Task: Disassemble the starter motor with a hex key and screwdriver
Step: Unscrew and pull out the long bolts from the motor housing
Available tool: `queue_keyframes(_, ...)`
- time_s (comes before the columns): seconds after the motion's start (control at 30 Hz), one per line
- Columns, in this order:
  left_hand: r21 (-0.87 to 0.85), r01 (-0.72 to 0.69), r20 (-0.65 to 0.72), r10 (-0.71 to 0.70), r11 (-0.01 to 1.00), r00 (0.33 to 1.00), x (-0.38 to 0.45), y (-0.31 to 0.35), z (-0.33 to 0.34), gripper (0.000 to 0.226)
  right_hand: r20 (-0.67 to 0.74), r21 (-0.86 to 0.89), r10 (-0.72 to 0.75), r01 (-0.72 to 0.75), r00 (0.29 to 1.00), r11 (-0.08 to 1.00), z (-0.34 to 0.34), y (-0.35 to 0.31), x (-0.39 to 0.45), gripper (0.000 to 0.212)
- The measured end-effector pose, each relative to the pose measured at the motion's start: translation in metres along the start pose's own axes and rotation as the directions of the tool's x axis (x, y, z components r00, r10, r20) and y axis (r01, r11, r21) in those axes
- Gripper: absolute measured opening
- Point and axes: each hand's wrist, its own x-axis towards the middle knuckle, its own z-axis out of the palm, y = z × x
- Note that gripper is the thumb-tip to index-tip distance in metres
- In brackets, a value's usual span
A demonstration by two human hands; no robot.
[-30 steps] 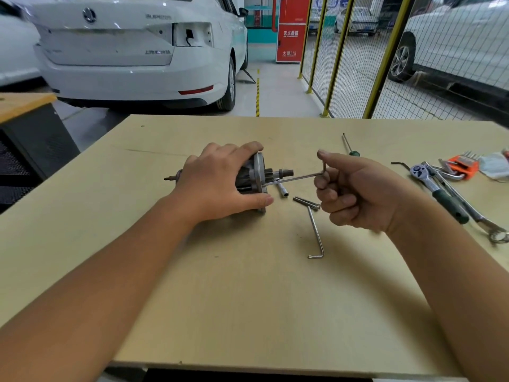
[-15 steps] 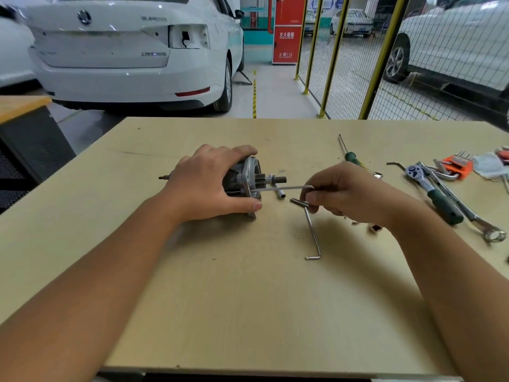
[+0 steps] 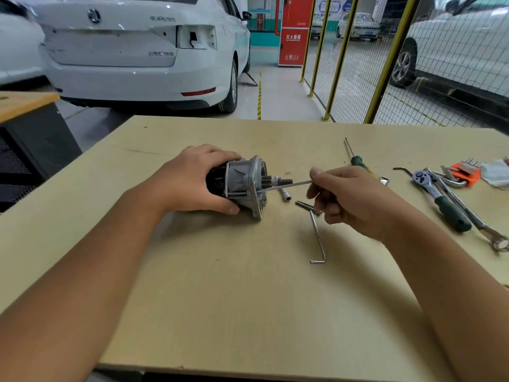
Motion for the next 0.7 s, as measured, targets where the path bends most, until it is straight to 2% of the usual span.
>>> queue_keyframes(0.1,-0.009,-0.011,-0.008,0.011,1.000,1.000,0.001,-0.002,0.001,0.106,-0.019,0.032,0.019,-0.018,1.000,0.999,0.003,0.001,0.001,0.037)
queue_keyframes(0.17,-0.018,-0.027,-0.017,0.027,0.999,0.999,0.001,-0.002,0.001,0.104,-0.033,0.020,-0.026,0.027,0.999,0.999,0.003,0.000,0.001,0.031)
queue_keyframes(0.33,-0.026,-0.033,-0.022,0.033,0.999,0.999,0.001,-0.002,0.002,0.104,-0.028,-0.139,-0.333,0.326,0.943,0.935,0.002,-0.003,-0.003,0.009)
queue_keyframes(0.43,-0.025,-0.038,-0.023,0.037,0.999,0.999,0.002,-0.002,0.001,0.104,-0.009,-0.225,-0.475,0.461,0.880,0.858,0.001,-0.007,-0.006,0.031)
queue_keyframes(0.53,-0.030,-0.046,-0.028,0.045,0.999,0.999,0.002,-0.003,0.002,0.103,0.015,-0.302,-0.540,0.519,0.841,0.800,0.000,-0.007,-0.009,0.048)
queue_keyframes(0.6,-0.033,-0.051,-0.035,0.050,0.998,0.998,0.002,-0.004,0.002,0.101,0.001,-0.317,-0.536,0.508,0.844,0.801,0.001,-0.009,-0.009,0.034)
queue_keyframes(0.7,-0.032,-0.053,-0.042,0.051,0.998,0.998,0.002,-0.005,0.004,0.100,-0.022,-0.225,-0.414,0.399,0.910,0.889,0.003,-0.010,-0.009,0.004)
